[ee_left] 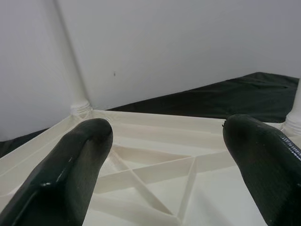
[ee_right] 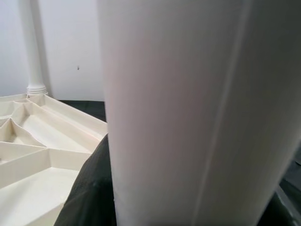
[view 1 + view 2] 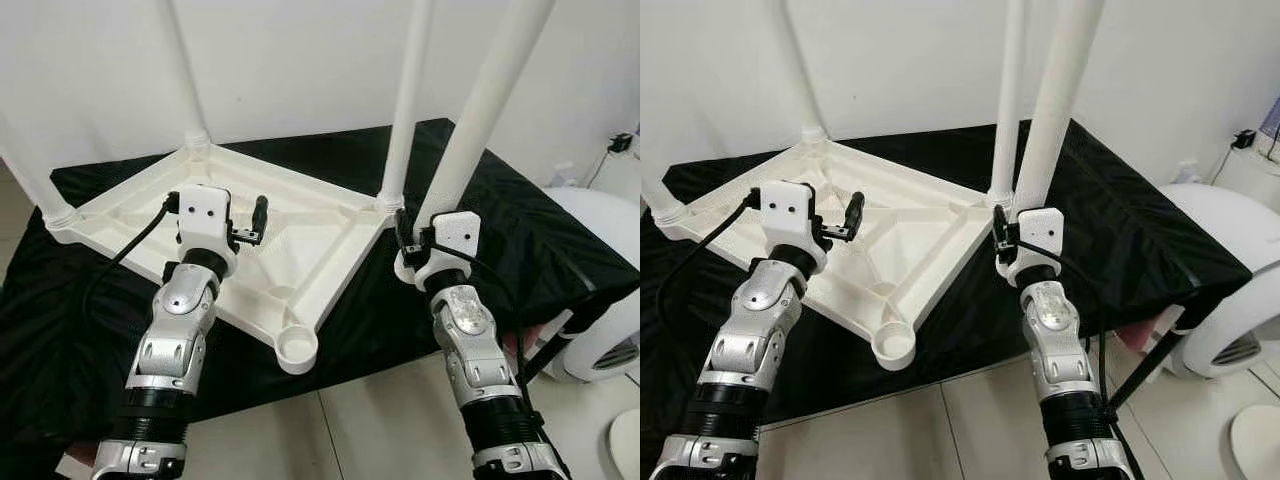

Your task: Building children table

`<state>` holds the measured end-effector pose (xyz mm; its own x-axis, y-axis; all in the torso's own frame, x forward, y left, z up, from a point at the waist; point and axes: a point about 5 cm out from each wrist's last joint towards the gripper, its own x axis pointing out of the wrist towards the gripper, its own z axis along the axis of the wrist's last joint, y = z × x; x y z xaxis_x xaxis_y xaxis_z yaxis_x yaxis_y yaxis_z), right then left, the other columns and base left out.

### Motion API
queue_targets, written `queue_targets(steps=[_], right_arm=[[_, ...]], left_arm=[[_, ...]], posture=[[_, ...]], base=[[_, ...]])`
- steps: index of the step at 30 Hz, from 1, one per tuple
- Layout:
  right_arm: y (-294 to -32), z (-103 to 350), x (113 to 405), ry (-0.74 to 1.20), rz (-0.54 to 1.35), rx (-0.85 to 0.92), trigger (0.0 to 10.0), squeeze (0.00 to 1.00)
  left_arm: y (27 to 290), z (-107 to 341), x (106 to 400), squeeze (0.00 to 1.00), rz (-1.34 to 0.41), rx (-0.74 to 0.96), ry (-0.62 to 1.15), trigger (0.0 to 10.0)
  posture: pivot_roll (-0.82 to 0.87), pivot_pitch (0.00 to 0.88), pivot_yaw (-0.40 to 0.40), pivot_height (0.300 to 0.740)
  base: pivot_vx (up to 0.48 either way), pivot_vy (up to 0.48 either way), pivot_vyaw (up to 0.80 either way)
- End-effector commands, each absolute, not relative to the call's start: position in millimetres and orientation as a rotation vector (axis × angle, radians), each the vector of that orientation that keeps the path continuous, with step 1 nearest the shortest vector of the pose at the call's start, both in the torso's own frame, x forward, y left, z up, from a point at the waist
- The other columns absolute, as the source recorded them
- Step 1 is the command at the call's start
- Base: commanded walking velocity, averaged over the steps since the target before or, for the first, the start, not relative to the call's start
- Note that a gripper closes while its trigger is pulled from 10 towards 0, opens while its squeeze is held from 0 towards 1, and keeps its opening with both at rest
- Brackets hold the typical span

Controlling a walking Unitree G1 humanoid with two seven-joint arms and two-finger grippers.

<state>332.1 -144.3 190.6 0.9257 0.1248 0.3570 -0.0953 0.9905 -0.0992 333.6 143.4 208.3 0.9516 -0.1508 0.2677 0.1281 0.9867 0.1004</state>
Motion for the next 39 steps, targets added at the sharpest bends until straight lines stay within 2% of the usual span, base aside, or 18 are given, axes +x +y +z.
queue_targets(steps=[1,12,18,20,23,25,31,39], right_arm=[[-141,195,334,-0.387,0.125,-0.072,10.0,0.00],[-141,199,336,-0.392,0.136,-0.075,10.0,0.00],[-140,201,338,-0.395,0.146,-0.080,10.0,0.00],[-143,204,338,-0.407,0.138,-0.085,10.0,0.00],[-145,205,337,-0.413,0.130,-0.088,10.0,0.00],[-156,207,333,-0.426,0.084,-0.094,10.0,0.00],[-172,208,327,-0.433,0.027,-0.104,10.0,0.00],[-183,205,320,-0.426,-0.014,-0.110,10.0,0.00]], left_arm=[[145,210,336,0.00,-0.112,0.107,-0.267,10.0],[145,208,339,0.00,-0.123,0.067,-0.194,10.0],[132,212,337,0.00,-0.288,0.193,-0.258,10.0],[120,198,337,0.00,-0.436,0.309,-0.192,10.0],[115,190,337,0.00,-0.491,0.362,-0.150,10.0],[109,174,334,0.00,-0.598,0.445,-0.057,10.0],[110,163,329,0.00,-0.699,0.526,0.008,10.0],[130,162,321,0.00,-0.824,0.633,0.051,10.0]], posture=[[-0.04,0.011,0.027,0.740],[-0.03,0.010,0.009,0.740],[-0.03,0.000,0.007,0.740],[-0.04,0.000,0.021,0.740],[-0.05,0.000,0.028,0.740],[-0.07,0.000,0.055,0.740],[-0.09,0.000,0.081,0.740],[-0.11,0.022,0.101,0.740]], base=[[0.000,0.000,0.00],[0.000,0.000,0.00],[0.000,0.000,0.00],[0.000,0.000,0.00],[0.000,0.000,0.00],[0.000,0.000,0.00],[0.000,0.000,0.00],[0.000,0.000,0.00]])
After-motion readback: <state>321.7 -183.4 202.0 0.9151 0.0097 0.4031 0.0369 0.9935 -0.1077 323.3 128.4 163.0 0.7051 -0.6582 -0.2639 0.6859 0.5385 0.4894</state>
